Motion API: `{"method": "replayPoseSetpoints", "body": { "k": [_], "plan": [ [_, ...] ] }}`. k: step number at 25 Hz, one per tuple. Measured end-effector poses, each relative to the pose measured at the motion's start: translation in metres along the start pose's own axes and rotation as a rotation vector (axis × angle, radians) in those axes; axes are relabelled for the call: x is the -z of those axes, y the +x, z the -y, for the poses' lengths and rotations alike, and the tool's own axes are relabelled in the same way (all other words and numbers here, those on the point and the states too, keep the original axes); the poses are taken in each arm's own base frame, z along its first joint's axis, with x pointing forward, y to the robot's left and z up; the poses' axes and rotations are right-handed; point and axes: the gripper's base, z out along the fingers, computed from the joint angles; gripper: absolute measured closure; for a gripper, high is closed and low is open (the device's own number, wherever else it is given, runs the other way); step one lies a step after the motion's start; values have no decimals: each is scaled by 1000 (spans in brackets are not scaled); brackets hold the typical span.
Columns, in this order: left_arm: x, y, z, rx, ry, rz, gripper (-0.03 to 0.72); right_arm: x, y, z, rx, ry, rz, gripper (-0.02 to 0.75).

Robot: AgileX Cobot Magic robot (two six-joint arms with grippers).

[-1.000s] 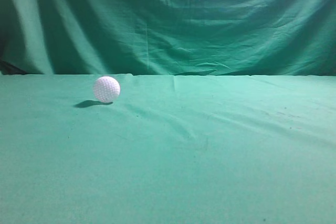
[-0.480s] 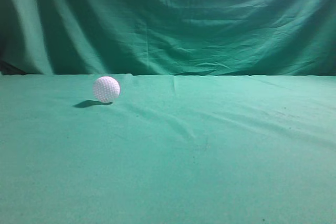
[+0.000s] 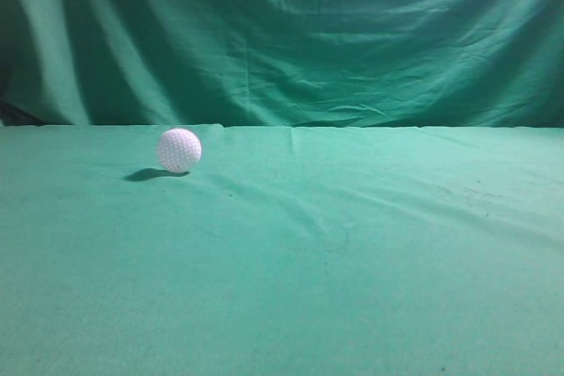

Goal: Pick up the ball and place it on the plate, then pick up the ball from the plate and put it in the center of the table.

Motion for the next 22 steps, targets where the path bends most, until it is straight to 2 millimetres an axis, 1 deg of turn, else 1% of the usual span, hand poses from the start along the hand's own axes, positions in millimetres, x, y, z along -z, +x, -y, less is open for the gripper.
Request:
{"method": "replayPoseSetpoints", "body": {
  "k": [2, 5, 8, 11, 15, 17, 22],
  "plan": [
    [0, 0, 0, 0, 0, 0, 688, 0, 14, -1, -14, -22, 55, 678],
    [0, 0, 0, 0, 0, 0, 688, -6, 37, 0, -19, -34, 87, 678],
    [0, 0, 0, 0, 0, 0, 688, -15, 58, 0, -16, -35, 71, 678],
    [0, 0, 0, 0, 0, 0, 688, -26, 74, 0, -13, -35, 47, 678],
    [0, 0, 0, 0, 0, 0, 688, -40, 90, 0, -18, -47, 65, 678],
    [0, 0, 0, 0, 0, 0, 688, -45, 95, -2, -49, -64, 90, 678],
    [0, 0, 0, 0, 0, 0, 688, -46, 92, -4, -108, -92, 147, 678]
  ]
}}
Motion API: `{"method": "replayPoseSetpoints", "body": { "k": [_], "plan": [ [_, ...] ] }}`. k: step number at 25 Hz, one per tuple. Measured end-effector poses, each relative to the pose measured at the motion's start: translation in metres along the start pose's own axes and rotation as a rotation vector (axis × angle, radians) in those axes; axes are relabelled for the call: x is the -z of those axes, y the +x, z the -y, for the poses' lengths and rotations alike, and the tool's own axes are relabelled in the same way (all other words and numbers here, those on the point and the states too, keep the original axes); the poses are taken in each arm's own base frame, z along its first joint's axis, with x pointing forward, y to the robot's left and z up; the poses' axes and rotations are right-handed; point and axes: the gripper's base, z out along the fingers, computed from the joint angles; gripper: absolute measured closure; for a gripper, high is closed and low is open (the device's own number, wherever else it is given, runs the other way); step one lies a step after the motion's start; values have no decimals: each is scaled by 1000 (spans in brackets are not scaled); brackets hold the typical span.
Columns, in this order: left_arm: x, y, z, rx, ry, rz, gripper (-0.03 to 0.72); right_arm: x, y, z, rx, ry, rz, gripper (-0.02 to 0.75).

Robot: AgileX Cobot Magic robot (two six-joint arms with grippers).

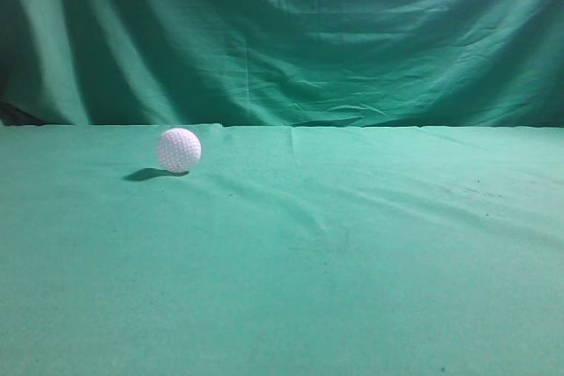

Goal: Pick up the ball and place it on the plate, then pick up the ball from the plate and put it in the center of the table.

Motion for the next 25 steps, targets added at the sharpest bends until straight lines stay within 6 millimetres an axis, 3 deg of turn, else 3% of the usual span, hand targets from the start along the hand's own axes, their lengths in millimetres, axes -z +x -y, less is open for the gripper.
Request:
{"method": "replayPoseSetpoints", "body": {
  "k": [15, 25],
  "plan": [
    [0, 0, 0, 0, 0, 0, 688, 4, -1, 5, 115, 52, 25, 678],
    [0, 0, 0, 0, 0, 0, 688, 47, 8, 35, -29, 495, 124, 678]
  ]
}}
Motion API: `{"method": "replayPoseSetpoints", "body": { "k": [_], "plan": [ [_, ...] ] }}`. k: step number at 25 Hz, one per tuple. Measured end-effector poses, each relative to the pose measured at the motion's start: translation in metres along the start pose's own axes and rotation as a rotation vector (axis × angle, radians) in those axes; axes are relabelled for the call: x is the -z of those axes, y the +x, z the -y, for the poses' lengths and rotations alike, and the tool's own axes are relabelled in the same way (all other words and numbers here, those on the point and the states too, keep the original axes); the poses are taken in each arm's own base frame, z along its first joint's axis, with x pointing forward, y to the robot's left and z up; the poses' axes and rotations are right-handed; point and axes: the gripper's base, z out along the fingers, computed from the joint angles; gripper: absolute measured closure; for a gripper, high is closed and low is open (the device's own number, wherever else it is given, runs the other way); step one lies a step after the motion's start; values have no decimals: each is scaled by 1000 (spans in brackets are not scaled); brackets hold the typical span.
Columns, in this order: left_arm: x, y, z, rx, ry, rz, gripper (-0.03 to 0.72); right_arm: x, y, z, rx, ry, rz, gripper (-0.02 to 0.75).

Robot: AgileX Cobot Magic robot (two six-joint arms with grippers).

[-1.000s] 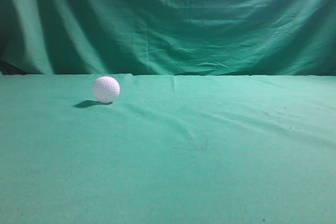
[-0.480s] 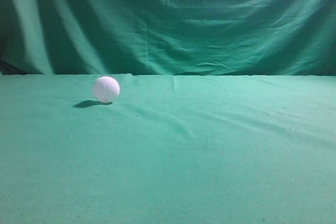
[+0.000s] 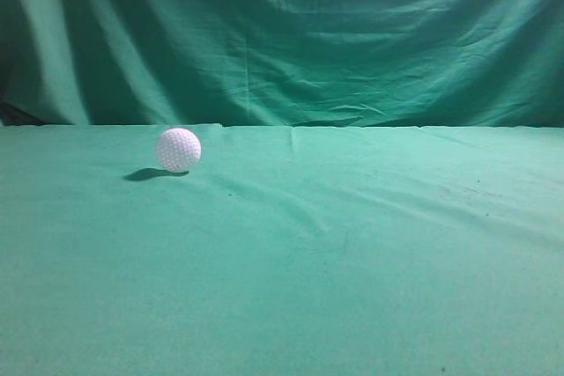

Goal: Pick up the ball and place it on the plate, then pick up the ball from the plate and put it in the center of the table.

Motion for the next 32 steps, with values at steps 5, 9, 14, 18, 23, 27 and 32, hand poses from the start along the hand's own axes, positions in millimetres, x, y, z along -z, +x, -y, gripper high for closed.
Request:
{"method": "replayPoseSetpoints", "body": {
  "k": [5, 9, 14, 18, 23, 27, 32],
  "plan": [
    [0, 0, 0, 0, 0, 0, 688, 10, 15, 8, -35, 137, 94, 678],
    [0, 0, 0, 0, 0, 0, 688, -2, 44, 10, -57, 180, 141, 678],
    [0, 0, 0, 0, 0, 0, 688, -16, 79, 10, -66, 181, 109, 678],
    [0, 0, 0, 0, 0, 0, 688, -19, 87, 10, -68, 181, 81, 678],
    [0, 0, 0, 0, 0, 0, 688, -19, 91, 11, -73, 186, 32, 678],
    [0, 0, 0, 0, 0, 0, 688, -19, 92, 11, -74, 186, 23, 678],
    [0, 0, 0, 0, 0, 0, 688, -19, 92, 11, -74, 186, 23, 678]
  ]
}}
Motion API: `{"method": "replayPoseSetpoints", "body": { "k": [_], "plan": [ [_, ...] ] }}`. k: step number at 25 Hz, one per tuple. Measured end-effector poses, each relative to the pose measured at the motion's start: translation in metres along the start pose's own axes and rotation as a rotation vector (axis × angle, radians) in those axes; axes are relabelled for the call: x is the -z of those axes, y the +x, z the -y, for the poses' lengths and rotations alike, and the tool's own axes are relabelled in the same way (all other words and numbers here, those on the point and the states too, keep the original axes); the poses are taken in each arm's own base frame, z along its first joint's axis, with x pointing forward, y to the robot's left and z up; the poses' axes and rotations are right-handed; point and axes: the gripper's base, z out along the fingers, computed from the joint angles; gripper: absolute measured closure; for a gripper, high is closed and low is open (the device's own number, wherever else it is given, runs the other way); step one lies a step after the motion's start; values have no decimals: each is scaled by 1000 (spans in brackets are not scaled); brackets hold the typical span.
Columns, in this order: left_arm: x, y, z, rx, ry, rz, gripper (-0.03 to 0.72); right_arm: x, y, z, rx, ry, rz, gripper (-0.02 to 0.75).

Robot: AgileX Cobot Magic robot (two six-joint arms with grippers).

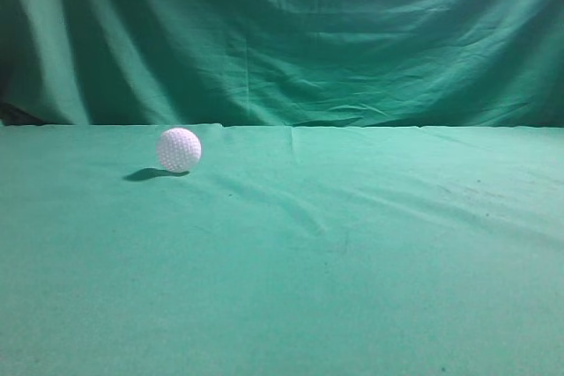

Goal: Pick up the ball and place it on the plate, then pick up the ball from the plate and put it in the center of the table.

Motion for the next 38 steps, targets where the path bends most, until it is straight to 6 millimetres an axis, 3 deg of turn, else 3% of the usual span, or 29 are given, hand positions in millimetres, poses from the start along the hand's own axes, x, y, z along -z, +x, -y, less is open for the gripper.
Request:
{"method": "replayPoseSetpoints", "body": {
  "k": [16, 21, 28, 34, 38],
  "plan": [
    [0, 0, 0, -1, 0, 2, 688, 0, 0, 0, 0, 0, -2, 678],
    [19, -1, 4, -85, -45, 86, 688, 0, 0, 0, 0, 0, -2, 678],
    [27, 36, 6, -74, -158, 198, 688, 0, 0, 0, 0, 0, -2, 678],
    [9, 74, 1, -4, -214, 162, 688, 0, 1, 0, 0, 0, -4, 678],
    [4, 84, -5, 32, -276, 202, 688, 0, 1, 0, 0, 0, -4, 678]
  ]
}}
